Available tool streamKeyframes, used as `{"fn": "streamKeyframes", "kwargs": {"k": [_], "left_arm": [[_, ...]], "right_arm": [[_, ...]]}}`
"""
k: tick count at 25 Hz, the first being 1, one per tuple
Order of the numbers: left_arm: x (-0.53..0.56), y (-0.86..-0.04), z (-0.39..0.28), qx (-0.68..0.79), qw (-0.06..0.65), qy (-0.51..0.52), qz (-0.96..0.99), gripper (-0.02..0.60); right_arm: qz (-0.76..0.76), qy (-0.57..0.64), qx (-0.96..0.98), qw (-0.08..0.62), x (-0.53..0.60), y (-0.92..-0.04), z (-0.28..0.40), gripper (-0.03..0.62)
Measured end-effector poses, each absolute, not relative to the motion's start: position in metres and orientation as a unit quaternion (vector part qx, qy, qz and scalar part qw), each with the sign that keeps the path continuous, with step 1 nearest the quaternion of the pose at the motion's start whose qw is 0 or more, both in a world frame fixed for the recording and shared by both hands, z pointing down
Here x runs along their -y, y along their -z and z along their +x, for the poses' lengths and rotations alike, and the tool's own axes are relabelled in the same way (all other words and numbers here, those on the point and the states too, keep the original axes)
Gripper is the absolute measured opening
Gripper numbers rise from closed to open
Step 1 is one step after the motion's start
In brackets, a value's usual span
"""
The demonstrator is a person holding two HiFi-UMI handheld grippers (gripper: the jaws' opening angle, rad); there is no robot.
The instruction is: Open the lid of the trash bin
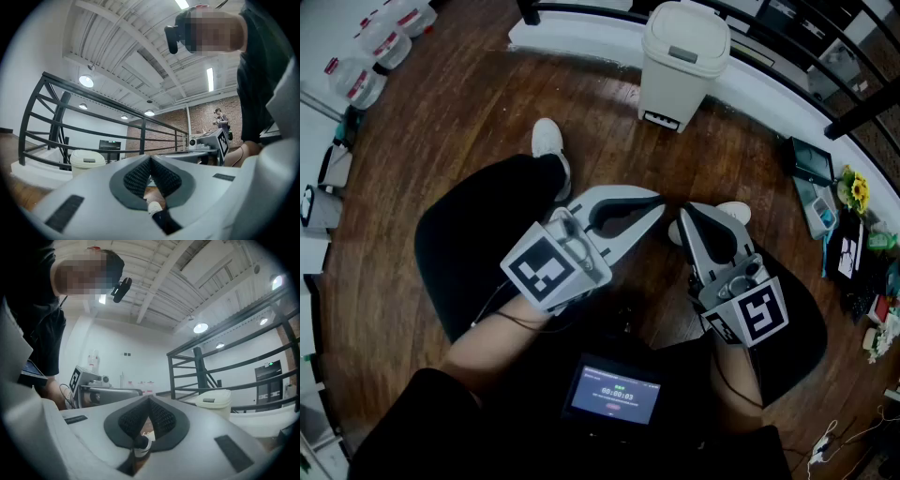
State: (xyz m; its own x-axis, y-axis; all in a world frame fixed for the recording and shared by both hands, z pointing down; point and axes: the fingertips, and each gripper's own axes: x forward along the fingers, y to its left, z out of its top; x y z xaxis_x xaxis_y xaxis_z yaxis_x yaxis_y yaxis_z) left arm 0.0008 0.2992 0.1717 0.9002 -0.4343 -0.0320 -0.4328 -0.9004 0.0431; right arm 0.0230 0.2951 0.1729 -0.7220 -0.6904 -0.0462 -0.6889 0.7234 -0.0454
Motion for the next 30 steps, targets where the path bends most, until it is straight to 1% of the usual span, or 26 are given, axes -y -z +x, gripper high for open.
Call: {"fn": "streamKeyframes", "kwargs": {"k": [8, 14, 17, 22, 30], "left_arm": [[-0.282, -0.175, -0.002, 0.216, 0.003, -0.007, 0.976, 0.021], [-0.248, -0.183, -0.003, 0.206, 0.034, -0.023, 0.978, 0.021], [-0.231, -0.183, 0.000, 0.199, 0.017, -0.032, 0.979, 0.021], [-0.198, -0.184, 0.005, 0.187, 0.004, -0.047, 0.981, 0.021], [-0.129, -0.173, 0.005, 0.171, 0.019, -0.038, 0.984, 0.021]], "right_arm": [[-0.378, 0.010, -0.926, 0.023, -0.275, -0.169, 0.024, 0.006], [-0.392, 0.020, -0.920, 0.015, -0.243, -0.174, 0.026, 0.006], [-0.398, 0.029, -0.917, 0.014, -0.225, -0.176, 0.024, 0.006], [-0.415, 0.044, -0.908, 0.019, -0.188, -0.177, 0.024, 0.006], [-0.441, 0.050, -0.896, 0.026, -0.117, -0.159, 0.020, 0.006]]}}
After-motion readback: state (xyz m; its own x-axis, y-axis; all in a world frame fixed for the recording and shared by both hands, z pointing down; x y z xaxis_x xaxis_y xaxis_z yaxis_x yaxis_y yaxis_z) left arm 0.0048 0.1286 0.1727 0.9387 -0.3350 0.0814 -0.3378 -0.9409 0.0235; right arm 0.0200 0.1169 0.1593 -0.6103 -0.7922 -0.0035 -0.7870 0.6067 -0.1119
